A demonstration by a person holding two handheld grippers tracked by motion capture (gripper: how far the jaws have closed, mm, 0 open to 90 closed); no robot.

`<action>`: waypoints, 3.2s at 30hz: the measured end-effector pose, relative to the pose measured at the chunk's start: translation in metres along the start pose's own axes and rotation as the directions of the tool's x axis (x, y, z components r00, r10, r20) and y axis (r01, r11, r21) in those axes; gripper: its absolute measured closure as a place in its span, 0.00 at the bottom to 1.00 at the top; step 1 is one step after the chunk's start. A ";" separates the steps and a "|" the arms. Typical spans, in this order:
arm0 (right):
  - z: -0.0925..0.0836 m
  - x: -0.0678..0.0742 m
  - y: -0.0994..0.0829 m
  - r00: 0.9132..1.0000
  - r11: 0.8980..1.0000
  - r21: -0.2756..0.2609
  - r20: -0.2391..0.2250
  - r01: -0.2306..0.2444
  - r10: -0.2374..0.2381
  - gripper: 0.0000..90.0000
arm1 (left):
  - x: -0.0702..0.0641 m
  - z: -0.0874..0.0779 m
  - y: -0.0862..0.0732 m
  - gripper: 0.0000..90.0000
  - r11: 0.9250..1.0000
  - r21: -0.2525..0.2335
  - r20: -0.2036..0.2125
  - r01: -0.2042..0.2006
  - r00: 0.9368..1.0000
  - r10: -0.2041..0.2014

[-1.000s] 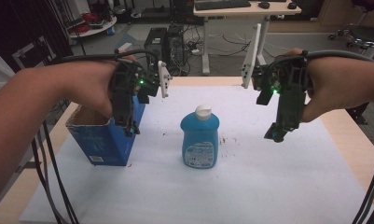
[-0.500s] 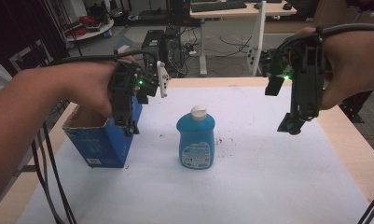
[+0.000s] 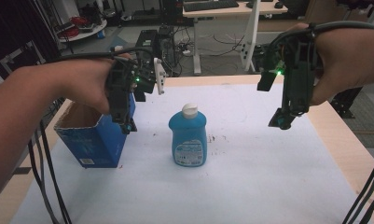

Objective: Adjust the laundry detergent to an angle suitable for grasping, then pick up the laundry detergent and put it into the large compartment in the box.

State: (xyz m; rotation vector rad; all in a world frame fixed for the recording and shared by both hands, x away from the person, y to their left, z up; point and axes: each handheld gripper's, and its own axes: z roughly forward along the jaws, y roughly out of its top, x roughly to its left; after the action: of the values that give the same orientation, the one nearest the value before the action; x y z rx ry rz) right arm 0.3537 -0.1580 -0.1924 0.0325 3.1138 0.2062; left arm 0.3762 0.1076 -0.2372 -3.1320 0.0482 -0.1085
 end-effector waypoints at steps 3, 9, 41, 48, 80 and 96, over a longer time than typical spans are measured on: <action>0.000 0.001 0.000 1.000 1.000 -0.004 0.005 0.000 0.000 0.02 | -0.001 0.000 -0.001 0.12 1.000 0.002 0.000 0.003 1.000 -0.003; -0.002 0.001 -0.001 1.000 1.000 -0.010 0.011 -0.003 0.004 0.02 | -0.003 -0.004 -0.005 0.12 1.000 0.001 -0.006 0.008 1.000 -0.008; 0.002 -0.001 -0.003 1.000 1.000 0.015 0.007 -0.016 0.016 0.02 | 0.008 -0.012 0.014 0.12 0.996 -0.087 -0.035 -0.003 0.999 0.000; 0.002 -0.002 -0.002 1.000 1.000 0.010 0.006 -0.008 0.008 0.02 | 0.008 -0.007 0.023 0.12 0.994 -0.109 -0.032 -0.014 0.999 0.011; 0.005 -0.003 -0.003 1.000 1.000 0.000 0.004 -0.001 0.001 0.02 | 0.016 0.028 0.075 0.11 0.980 -0.192 0.018 -0.045 0.999 0.050; 0.010 -0.005 -0.004 1.000 1.000 0.003 0.000 -0.007 0.007 0.02 | 0.019 0.048 0.089 0.12 0.987 -0.152 0.024 -0.055 0.998 0.059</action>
State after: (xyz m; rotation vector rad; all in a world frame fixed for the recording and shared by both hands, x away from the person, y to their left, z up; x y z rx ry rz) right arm 0.3584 -0.1612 -0.2028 0.0438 3.1148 0.2019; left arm 0.3953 0.0183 -0.2843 -3.2796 0.1527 -0.0628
